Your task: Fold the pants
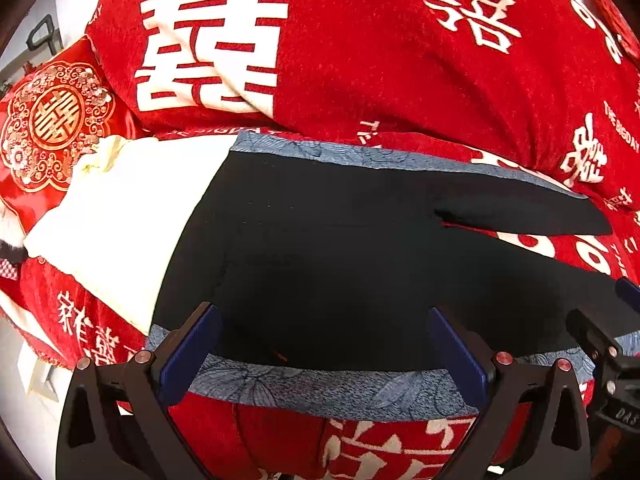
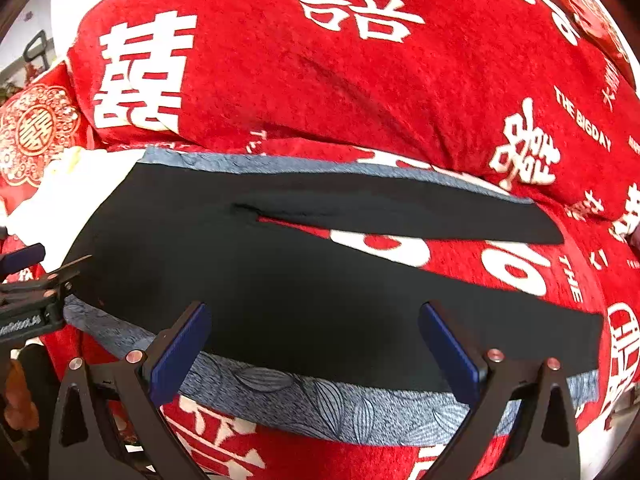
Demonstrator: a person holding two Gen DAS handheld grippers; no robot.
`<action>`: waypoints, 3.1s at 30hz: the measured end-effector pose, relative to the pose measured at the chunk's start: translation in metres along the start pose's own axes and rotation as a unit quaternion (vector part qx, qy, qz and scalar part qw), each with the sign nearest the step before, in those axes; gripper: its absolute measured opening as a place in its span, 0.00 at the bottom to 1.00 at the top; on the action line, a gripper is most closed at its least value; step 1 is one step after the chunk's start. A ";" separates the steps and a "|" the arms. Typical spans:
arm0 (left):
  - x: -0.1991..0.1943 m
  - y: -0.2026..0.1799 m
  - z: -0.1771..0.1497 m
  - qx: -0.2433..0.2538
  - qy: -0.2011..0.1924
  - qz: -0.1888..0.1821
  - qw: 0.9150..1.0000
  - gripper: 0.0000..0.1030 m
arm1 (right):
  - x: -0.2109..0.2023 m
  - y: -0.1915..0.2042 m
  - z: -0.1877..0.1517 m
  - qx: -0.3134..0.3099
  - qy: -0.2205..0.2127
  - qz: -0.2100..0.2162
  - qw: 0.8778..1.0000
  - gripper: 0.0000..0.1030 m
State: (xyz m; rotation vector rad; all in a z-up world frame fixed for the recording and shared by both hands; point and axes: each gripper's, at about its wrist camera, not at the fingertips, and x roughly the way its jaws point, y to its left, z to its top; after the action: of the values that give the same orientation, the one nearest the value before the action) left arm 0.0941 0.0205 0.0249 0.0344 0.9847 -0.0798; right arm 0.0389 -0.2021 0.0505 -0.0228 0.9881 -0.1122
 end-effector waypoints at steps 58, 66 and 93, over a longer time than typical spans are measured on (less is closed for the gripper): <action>0.127 0.019 0.039 -0.005 0.095 0.001 0.995 1.00 | 0.322 0.094 0.192 -0.329 0.164 0.300 0.880 0.95; 0.128 0.023 0.041 -0.020 0.098 -0.011 0.995 1.00 | 0.330 0.102 0.189 -0.336 0.205 0.346 0.851 0.13; 0.147 0.078 0.142 -0.342 0.065 -0.060 0.936 0.85 | 0.128 0.104 0.087 -0.373 -0.042 0.165 0.912 0.06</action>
State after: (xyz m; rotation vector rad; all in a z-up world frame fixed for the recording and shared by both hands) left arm 0.2993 0.0817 -0.0197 -0.6688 1.1025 0.1580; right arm 0.1899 -0.1146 -0.0160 -0.5566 0.8870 0.5812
